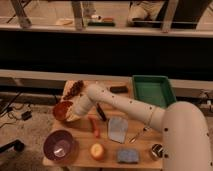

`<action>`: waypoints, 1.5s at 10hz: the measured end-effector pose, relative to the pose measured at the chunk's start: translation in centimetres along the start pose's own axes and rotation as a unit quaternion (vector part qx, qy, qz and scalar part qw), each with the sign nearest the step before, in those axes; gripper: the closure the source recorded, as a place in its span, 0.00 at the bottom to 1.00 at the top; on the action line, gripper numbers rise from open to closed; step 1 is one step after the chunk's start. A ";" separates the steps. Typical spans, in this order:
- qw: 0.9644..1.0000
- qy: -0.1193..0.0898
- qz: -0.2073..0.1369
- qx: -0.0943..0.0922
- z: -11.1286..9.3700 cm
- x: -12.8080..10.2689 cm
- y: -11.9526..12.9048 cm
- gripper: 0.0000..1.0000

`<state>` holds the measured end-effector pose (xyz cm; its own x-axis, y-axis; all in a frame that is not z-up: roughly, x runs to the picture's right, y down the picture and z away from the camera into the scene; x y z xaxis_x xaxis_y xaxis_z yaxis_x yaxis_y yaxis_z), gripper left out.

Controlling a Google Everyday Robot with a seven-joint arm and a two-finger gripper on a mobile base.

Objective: Stack bowls on top of each other

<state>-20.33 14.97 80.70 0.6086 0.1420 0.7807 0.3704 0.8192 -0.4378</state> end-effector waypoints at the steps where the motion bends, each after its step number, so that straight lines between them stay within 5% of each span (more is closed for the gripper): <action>1: 1.000 -0.011 0.010 0.009 -0.5 -0.2 -0.1 0.86; 8: 0.997 -0.036 0.035 0.059 -4.9 -2.2 1.4 0.86; 15: 0.996 -0.041 0.029 0.078 -9.7 -5.4 3.2 0.86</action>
<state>-15.62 11.47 70.75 0.5639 0.2321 0.7926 0.2187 0.8835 -0.4143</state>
